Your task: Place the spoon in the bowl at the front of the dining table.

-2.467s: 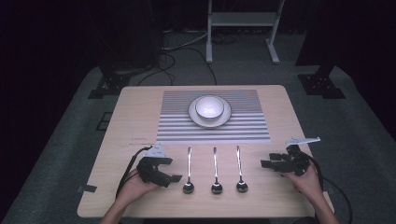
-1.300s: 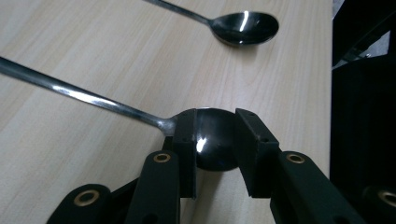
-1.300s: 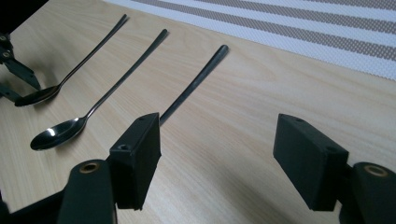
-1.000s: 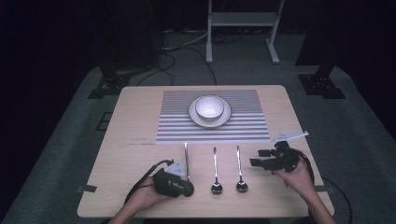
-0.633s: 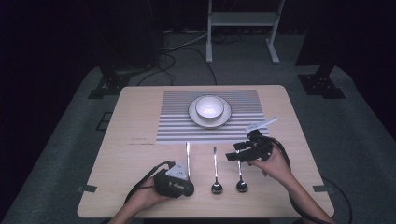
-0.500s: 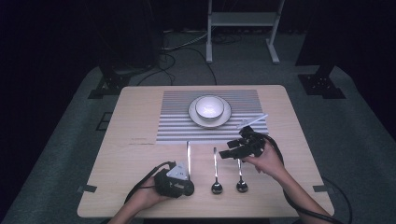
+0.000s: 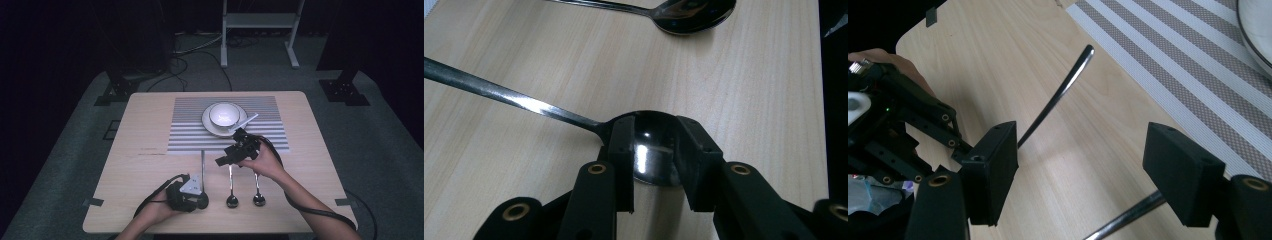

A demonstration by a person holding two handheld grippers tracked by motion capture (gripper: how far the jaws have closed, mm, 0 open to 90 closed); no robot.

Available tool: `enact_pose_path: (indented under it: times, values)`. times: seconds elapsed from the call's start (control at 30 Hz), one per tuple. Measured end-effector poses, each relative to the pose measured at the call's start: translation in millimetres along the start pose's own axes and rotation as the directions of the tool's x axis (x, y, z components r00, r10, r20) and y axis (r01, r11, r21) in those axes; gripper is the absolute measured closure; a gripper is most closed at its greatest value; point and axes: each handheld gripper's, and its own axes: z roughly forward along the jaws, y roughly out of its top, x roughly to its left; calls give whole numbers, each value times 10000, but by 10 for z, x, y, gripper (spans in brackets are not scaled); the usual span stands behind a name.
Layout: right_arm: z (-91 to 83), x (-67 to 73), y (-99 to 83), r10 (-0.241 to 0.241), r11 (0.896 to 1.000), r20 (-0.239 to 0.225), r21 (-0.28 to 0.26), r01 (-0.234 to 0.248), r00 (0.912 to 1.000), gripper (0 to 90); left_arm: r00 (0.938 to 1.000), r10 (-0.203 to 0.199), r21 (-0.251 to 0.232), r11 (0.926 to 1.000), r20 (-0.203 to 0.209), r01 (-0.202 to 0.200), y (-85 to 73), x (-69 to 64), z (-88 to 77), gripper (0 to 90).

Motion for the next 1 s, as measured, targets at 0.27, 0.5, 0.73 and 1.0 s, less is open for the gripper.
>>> enact_pose_path:
  times: [0.27,0.5,0.73,1.0]
  values:
    - [169,11,128,-212,9991,2,369,212,9998,288,10000,36,20,10000,6,-36,2,-3,0,699]
    - [278,36,222,-316,9980,-54,545,319,9995,289,10000,13,-22,10000,22,-13,-2,3,1,699]
    - [394,50,301,-354,9966,-118,746,362,9993,302,10000,-27,-54,10000,43,27,-2,3,3,699]
    - [512,43,370,-398,9942,-87,996,405,9992,325,10000,14,-27,10000,49,-13,-4,10,0,699]
